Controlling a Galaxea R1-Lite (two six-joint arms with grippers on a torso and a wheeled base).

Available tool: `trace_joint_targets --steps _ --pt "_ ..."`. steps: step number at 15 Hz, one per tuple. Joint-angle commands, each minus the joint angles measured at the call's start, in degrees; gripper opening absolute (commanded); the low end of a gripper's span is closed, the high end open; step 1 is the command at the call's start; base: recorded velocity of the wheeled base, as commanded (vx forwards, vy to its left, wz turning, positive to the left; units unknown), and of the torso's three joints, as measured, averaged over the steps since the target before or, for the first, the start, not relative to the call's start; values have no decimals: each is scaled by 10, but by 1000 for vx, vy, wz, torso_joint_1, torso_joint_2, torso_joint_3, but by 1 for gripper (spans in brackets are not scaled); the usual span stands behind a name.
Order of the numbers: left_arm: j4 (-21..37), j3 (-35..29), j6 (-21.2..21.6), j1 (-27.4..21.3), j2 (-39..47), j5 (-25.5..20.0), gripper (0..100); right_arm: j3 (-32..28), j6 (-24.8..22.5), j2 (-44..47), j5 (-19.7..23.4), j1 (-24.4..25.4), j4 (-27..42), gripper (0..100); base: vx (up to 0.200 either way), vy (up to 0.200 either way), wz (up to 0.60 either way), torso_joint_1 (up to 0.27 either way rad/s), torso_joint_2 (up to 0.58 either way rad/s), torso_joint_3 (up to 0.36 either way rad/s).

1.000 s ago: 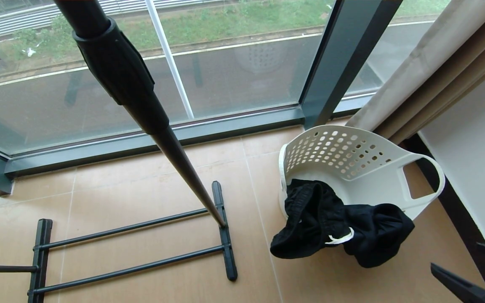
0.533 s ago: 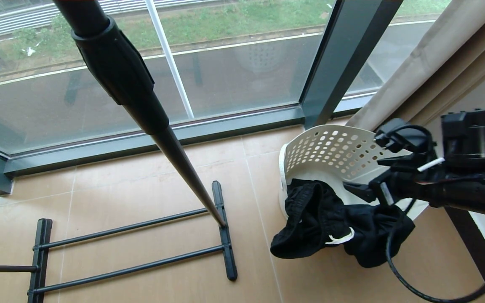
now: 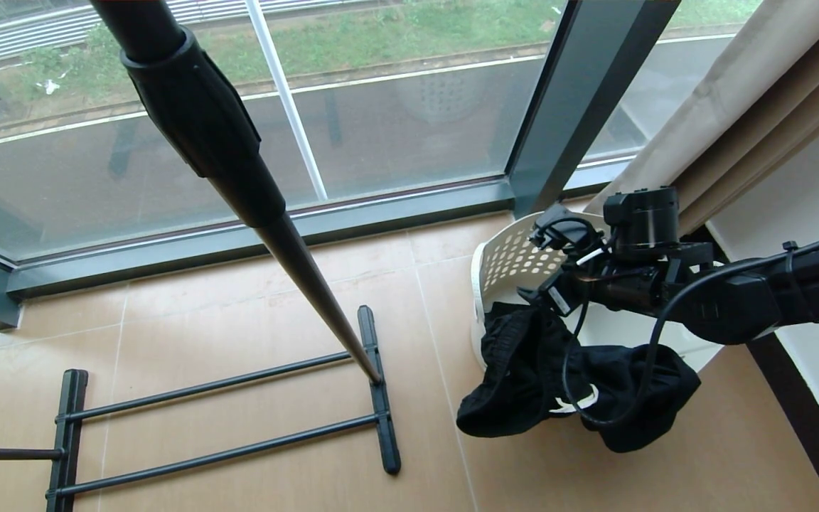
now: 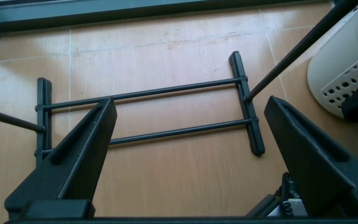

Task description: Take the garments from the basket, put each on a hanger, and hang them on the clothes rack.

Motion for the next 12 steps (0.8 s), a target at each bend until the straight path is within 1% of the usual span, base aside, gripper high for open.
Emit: trace_joint_targets --steps 1,4,6,12 --pt "0 0 0 0 0 1 100 -3 0 17 -2 0 -1 100 0 0 0 0 0 0" --pt "0 0 0 0 0 0 100 -1 -1 24 -45 -3 -1 100 0 0 0 0 0 0" --pt "0 0 0 0 0 0 100 7 -3 20 -45 -3 -1 100 0 0 0 0 0 0" --pt "0 0 0 0 0 0 100 43 -27 -8 -40 -3 -1 100 0 0 0 0 0 0"
